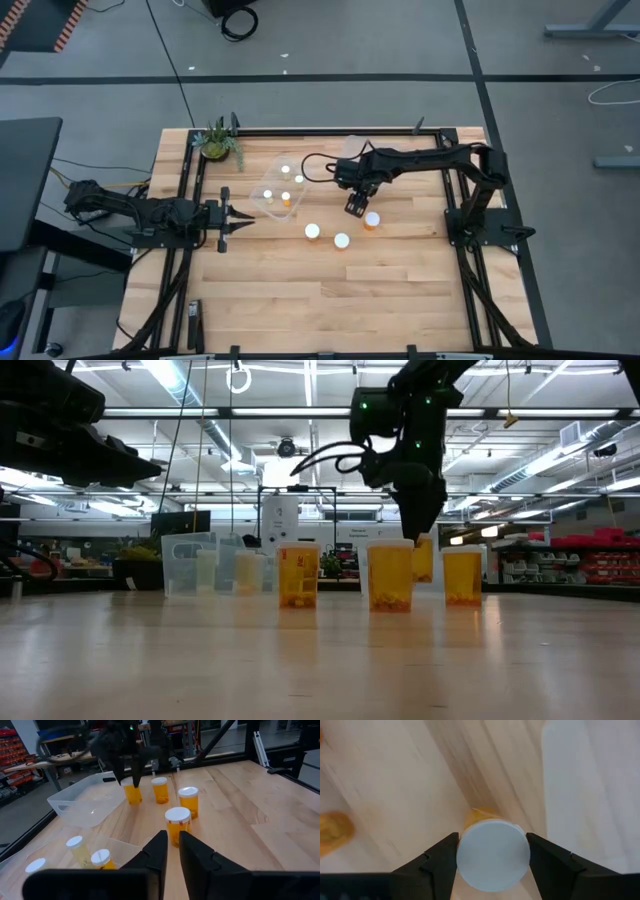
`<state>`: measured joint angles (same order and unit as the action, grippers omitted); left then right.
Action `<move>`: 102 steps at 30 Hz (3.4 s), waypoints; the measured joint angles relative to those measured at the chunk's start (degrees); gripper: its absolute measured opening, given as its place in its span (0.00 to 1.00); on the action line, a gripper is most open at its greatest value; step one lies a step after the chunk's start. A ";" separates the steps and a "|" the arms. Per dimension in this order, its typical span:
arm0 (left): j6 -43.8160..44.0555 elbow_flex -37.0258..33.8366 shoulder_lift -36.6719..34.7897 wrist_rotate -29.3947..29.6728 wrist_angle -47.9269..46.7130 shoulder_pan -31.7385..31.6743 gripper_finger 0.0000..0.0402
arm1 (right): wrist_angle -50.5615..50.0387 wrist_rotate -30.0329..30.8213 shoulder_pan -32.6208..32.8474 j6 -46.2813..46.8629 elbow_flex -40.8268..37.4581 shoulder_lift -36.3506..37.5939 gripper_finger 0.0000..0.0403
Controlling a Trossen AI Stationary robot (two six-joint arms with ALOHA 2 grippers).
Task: Pick and place medicine bottles into bin by pill shape (circle, oval)
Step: Put the large orange pill bottle into the right transparent bin
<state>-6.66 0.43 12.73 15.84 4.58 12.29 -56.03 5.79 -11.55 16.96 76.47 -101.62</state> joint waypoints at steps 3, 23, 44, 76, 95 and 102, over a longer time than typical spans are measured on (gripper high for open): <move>-0.01 0.00 0.01 -0.02 -0.06 -0.01 0.15 | -3.24 0.59 0.00 0.81 3.61 0.06 0.57; 0.00 -0.01 0.00 -0.02 -0.11 -0.01 0.15 | -16.04 6.29 -2.31 3.43 17.13 0.04 0.57; -0.01 -0.01 0.00 -0.01 -0.12 0.00 0.16 | -10.65 4.78 -14.28 0.87 16.90 -0.05 0.56; 0.00 0.00 0.00 -0.02 -0.14 -0.02 0.13 | -3.67 0.95 -21.70 -4.15 17.49 -10.71 0.56; 0.00 0.00 -0.02 0.00 -0.13 0.00 0.14 | 0.52 0.12 -21.84 -5.60 17.55 -15.48 0.56; 0.00 0.00 -0.02 -0.02 -0.13 -0.02 0.15 | 0.90 -0.10 -21.84 -5.57 17.55 -15.48 0.58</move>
<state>-6.66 0.43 12.71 15.81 4.46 12.27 -55.12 5.69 -33.39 11.38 94.02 -117.10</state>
